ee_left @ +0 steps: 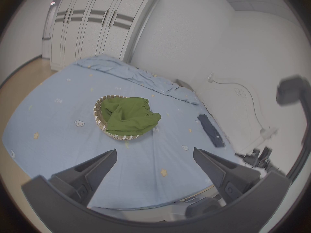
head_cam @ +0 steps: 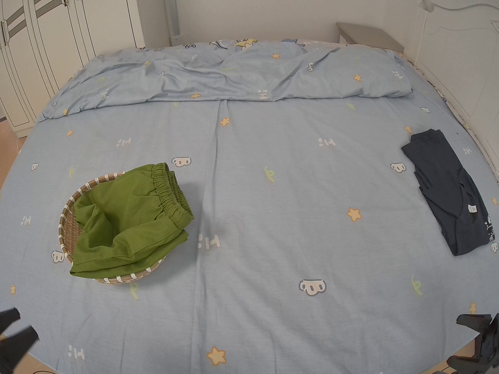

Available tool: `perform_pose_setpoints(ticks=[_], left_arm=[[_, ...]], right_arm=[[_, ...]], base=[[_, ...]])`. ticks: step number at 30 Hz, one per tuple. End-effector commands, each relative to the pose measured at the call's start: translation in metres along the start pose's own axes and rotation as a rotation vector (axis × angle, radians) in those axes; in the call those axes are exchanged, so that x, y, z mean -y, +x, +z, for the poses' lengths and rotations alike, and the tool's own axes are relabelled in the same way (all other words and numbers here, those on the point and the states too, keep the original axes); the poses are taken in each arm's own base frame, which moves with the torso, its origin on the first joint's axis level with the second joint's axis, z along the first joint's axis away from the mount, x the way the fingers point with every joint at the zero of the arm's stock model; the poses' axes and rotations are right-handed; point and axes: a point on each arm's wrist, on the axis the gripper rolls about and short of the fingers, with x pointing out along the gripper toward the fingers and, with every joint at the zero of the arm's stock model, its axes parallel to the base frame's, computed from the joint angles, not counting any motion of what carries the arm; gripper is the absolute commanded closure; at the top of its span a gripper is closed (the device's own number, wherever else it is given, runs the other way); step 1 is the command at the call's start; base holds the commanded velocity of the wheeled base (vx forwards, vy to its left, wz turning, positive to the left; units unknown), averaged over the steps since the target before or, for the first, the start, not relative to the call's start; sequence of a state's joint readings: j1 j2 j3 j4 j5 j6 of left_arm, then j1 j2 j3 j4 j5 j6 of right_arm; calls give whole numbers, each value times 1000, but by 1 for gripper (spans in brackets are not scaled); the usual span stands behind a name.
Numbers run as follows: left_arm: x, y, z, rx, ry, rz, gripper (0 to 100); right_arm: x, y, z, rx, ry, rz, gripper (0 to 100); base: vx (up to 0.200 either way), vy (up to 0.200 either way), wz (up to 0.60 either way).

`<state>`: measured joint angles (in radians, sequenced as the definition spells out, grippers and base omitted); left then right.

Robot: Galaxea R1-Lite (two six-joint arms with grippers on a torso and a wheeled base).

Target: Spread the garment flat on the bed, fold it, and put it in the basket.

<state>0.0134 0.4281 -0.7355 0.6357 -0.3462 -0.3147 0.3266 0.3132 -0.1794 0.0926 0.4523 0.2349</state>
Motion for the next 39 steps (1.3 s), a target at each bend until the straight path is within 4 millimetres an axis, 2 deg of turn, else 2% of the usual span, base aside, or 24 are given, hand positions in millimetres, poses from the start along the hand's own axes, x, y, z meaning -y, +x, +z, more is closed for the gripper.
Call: perform_pose_setpoints(ticks=[1, 3, 7, 9, 12, 16, 21, 23, 26, 28, 32, 39], left_arm=[[-38, 8, -101, 160, 257, 29, 0], [-49, 26, -112, 149, 353, 70, 0], [-55, 35, -110, 258, 404, 183, 0], [-62, 43, -110, 350, 422, 312, 0], [-65, 47, -110, 446, 412, 381, 0], [-65, 47, -112, 392, 410, 350, 0], [-65, 49, -115, 363, 400, 260, 0], [-65, 49, -115, 366, 406, 259, 0], [-65, 50, -116, 365, 399, 259, 0], [-65, 50, -116, 366, 391, 260, 0], [-65, 49, -115, 367, 392, 258, 0], [-65, 49, -115, 368, 390, 257, 0]], right_arm=[[2, -21, -39, 190, -40, -153, 0], [3, -21, -39, 200, -36, -187, 0], [6, -21, -38, 239, -30, -308, 0], [10, -21, -37, 297, -23, -443, 0], [14, -20, -39, 338, -35, -586, 0], [17, -19, -40, 354, -126, -708, 0], [17, -18, -39, 348, -134, -717, 0], [19, -10, -35, 246, -113, -784, 0], [19, -7, -34, 213, -103, -854, 0], [18, -8, -34, 212, -147, -868, 0], [12, -11, -40, 315, -169, -962, 0], [10, -11, -43, 371, -199, -869, 0]], base=[[0, 0, 0], [0, 0, 0], [0, 0, 0], [0, 0, 0], [0, 0, 0], [0, 0, 0], [0, 0, 0], [0, 0, 0], [0, 0, 0], [0, 0, 0], [0, 0, 0], [0, 0, 0]])
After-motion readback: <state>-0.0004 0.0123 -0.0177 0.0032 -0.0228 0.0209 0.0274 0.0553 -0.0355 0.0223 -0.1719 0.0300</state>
